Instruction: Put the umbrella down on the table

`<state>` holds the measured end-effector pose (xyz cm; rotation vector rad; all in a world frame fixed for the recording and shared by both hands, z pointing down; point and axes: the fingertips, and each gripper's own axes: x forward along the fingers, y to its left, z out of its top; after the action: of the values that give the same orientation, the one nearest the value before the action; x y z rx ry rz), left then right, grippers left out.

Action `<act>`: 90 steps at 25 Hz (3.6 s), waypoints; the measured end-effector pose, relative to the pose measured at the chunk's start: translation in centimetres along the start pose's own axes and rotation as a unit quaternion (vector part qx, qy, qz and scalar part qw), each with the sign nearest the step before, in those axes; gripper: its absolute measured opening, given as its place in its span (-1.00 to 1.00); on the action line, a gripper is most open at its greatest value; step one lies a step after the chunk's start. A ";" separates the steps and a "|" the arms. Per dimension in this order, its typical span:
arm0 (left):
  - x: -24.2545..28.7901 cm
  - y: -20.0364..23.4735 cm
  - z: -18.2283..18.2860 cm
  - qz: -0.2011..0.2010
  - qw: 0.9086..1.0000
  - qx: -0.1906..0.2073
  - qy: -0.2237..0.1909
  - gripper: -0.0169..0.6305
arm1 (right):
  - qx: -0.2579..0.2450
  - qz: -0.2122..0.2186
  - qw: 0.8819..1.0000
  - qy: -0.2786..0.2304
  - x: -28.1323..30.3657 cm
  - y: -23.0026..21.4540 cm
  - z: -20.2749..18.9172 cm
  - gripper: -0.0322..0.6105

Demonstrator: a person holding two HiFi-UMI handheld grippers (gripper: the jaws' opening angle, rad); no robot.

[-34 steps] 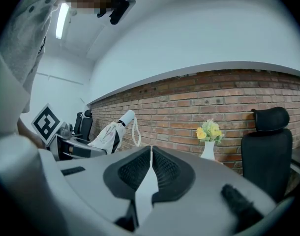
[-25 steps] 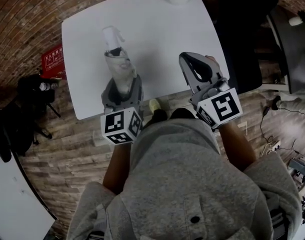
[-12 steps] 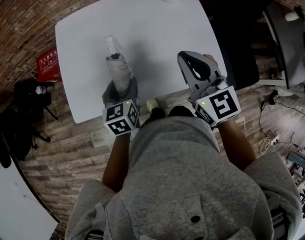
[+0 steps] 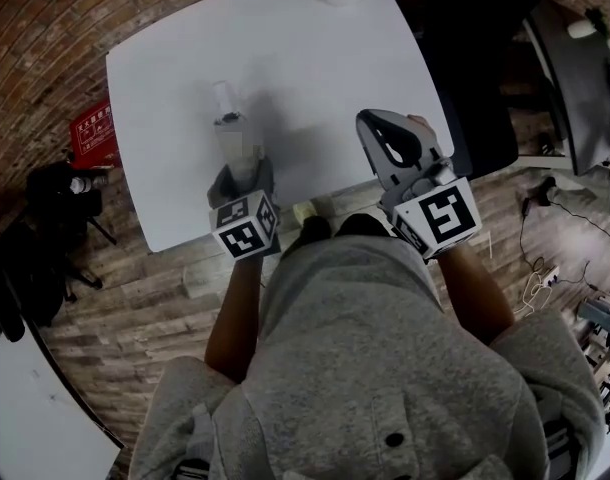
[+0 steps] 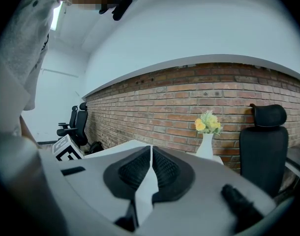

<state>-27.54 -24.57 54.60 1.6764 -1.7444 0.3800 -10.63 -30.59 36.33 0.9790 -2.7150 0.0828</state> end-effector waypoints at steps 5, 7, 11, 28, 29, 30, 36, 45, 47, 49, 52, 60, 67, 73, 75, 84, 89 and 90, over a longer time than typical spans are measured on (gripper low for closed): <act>0.6 0.3 -0.7 0.007 1.000 -0.002 0.013 -0.06 | 0.002 0.002 1.000 -0.004 0.1 0.1 0.2 -0.80; 0.9 0.3 -0.8 0.011 1.000 -0.002 0.017 -0.06 | 0.003 0.005 1.000 -0.009 0.2 0.2 0.5 -0.80; 1.4 0.6 -1.4 0.022 0.999 -0.002 0.032 -0.06 | 0.005 0.005 1.000 -0.010 0.2 0.2 0.3 -0.80; 3.3 0.5 -2.8 0.047 0.997 0.011 0.068 -0.06 | -0.002 -0.032 0.999 -0.003 -1.9 -3.1 0.3 -0.80; 3.3 0.6 -2.8 0.048 0.996 0.011 0.070 -0.06 | -0.002 -0.032 0.999 -0.003 -2.0 -3.1 0.3 -0.80; 3.3 0.6 -2.9 0.049 0.996 0.009 0.071 -0.06 | -0.001 -0.031 0.999 -0.003 -2.0 -3.1 0.3 -0.80; 4.0 0.8 -3.4 0.053 0.994 0.003 0.091 -0.04 | 0.004 -0.029 1.000 -0.006 -2.0 -2.8 0.1 -0.80; 4.4 0.7 -3.6 0.038 0.994 -0.002 0.103 -0.02 | 0.008 -0.020 1.000 -0.011 -1.8 -2.2 0.0 -0.80; 4.4 0.6 -3.7 0.034 0.994 -0.003 0.102 -0.02 | 0.010 -0.018 1.000 -0.012 -1.9 -2.1 -0.1 -0.80; 4.3 0.6 -3.6 0.033 0.995 -0.003 0.096 0.00 | 0.008 -0.017 1.000 -0.010 -2.1 -2.1 -0.5 -0.80; 3.7 0.4 -2.7 0.034 0.997 0.000 0.072 0.02 | 0.013 -0.020 1.000 -0.018 -2.4 -2.1 0.1 -0.80; 0.1 -0.3 0.9 0.067 0.997 0.029 -0.026 0.02 | 0.012 -0.018 0.999 -0.024 -4.4 -2.9 -0.3 -0.80; -6.2 -3.3 4.4 0.085 0.984 0.093 -0.127 -0.46 | 0.012 -0.008 1.000 -0.024 -7.3 -3.3 -0.8 -0.80; -10.4 -7.4 4.7 0.090 0.978 0.084 -0.169 -0.89 | 0.025 0.000 0.999 -0.028 -10.6 -3.2 -1.9 -0.80; -11.8 -9.0 4.5 0.084 0.977 0.085 -0.178 -0.90 | 0.027 0.003 0.999 -0.029 -11.9 -3.1 -2.1 -0.80; -18.1 -16.0 1.8 0.060 0.972 0.108 -0.201 -0.90 | 0.020 0.016 0.999 -0.036 -18.5 -2.0 -3.0 -0.80; -20.9 -18.4 -1.0 0.056 0.972 0.100 -0.204 -0.90 | 0.013 0.022 0.999 -0.043 -22.1 -0.8 -3.8 -0.80; -21.4 -18.8 -1.4 0.054 0.972 0.100 -0.205 -0.90 | 0.011 0.023 0.999 -0.043 -22.7 -0.6 -4.0 -0.80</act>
<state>-10.31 -9.78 37.35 1.9085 -2.1648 0.2781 7.48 -16.42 34.37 0.9469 -2.8218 0.0795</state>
